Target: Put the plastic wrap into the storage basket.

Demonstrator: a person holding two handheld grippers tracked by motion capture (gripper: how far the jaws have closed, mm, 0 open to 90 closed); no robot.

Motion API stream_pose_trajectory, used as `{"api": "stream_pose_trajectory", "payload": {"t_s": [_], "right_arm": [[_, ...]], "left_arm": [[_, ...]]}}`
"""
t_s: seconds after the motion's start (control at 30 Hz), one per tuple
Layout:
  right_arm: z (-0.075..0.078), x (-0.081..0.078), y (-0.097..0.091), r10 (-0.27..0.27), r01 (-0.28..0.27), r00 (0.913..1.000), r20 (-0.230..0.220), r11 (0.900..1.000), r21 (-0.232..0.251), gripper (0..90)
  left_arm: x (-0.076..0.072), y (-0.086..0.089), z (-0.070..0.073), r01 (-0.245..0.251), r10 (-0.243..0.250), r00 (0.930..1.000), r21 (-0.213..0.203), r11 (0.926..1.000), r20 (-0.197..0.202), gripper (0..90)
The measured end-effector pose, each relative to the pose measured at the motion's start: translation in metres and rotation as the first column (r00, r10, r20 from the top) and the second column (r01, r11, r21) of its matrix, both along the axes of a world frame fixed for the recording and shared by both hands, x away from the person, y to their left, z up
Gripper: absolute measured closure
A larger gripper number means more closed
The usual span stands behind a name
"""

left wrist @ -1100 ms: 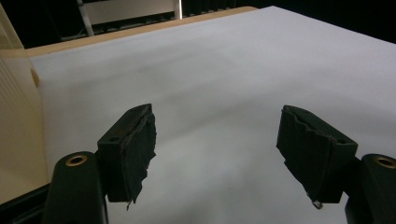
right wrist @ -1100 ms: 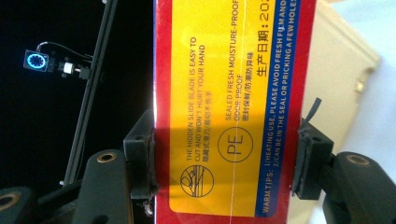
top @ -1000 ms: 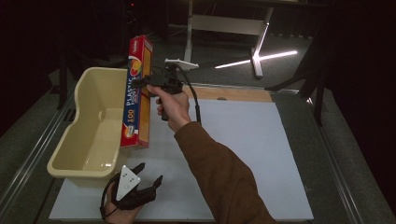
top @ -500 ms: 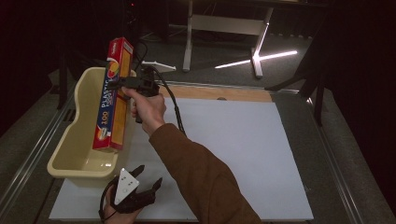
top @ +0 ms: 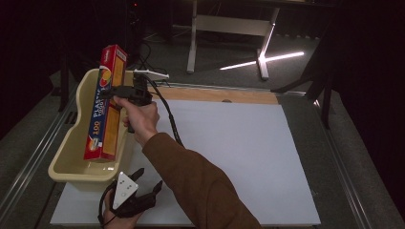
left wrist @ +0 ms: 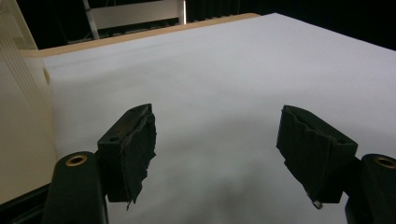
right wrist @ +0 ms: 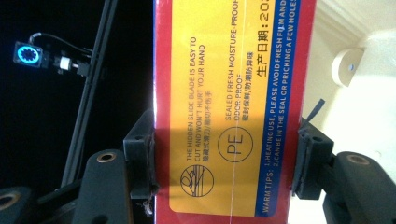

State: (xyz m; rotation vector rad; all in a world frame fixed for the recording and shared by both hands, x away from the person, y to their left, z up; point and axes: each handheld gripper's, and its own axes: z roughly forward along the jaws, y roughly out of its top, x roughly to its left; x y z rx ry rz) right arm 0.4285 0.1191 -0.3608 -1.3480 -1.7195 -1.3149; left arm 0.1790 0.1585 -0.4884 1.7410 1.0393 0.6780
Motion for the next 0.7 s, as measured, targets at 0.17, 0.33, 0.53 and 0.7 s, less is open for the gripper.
{"api": "stream_pose_trajectory", "payload": {"t_s": [0.17, 0.33, 0.53, 0.7], "right_arm": [[-0.006, -0.003, 0.006, -0.001, 0.001, 0.9999, -0.010, 1.0000, 0.001, 39.3], [-0.011, -0.005, 0.011, -0.010, 0.010, 0.9999, 0.006, 0.9999, -0.009, 39.3], [-0.017, -0.006, 0.013, -0.011, 0.011, 0.9999, 0.008, 0.9996, -0.025, 39.3], [-0.025, -0.008, 0.015, -0.009, 0.008, 0.9999, -0.010, 0.9993, -0.036, 39.2]], "left_arm": [[0.000, -0.002, -0.001, 0.012, -0.012, 0.9999, 0.006, 0.9999, 0.001, 28.1], [0.001, -0.002, -0.001, 0.018, -0.018, 0.9998, 0.007, 0.9998, -0.005, 28.1], [0.001, -0.002, -0.002, 0.014, -0.015, 0.9999, -0.001, 0.9999, -0.007, 28.0], [0.002, -0.002, -0.002, 0.013, -0.013, 0.9998, 0.002, 0.9999, -0.012, 28.0]]}}
